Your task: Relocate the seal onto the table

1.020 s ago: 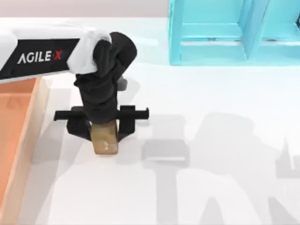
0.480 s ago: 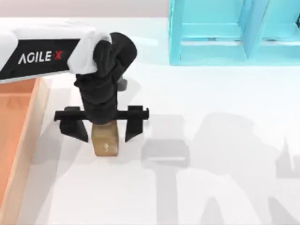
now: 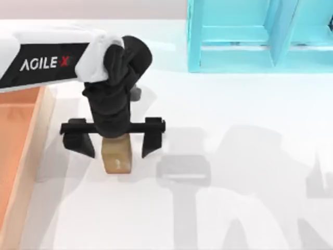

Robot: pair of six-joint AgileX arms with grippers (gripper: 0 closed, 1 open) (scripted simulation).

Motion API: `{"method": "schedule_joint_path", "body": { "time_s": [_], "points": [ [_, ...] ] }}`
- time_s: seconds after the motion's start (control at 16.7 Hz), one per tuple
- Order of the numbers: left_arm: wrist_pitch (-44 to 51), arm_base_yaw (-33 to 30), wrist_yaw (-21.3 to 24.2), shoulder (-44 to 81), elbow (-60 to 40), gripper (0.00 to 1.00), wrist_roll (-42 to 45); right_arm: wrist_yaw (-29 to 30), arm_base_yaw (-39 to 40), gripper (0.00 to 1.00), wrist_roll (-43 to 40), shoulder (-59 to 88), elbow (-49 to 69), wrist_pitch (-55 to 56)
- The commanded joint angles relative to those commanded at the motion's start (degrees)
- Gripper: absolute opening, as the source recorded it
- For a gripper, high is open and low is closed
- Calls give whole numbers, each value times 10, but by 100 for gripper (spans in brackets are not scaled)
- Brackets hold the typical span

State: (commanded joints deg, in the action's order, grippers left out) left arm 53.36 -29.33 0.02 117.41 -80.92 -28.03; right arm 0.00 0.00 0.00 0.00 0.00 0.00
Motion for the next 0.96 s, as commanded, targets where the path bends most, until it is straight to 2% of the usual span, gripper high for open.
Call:
{"method": "schedule_joint_path", "body": {
  "time_s": [0.24, 0.72, 0.96],
  "points": [
    [62, 0, 0, -4, -58, 100, -2, 0, 0, 100, 0, 0, 0, 0],
    [290, -3, 0, -31, -255, 100, -3, 0, 0, 100, 0, 0, 0, 0],
    [327, -3, 0, -39, -288, 100, -3, 0, 0, 100, 0, 0, 0, 0]
  ]
}}
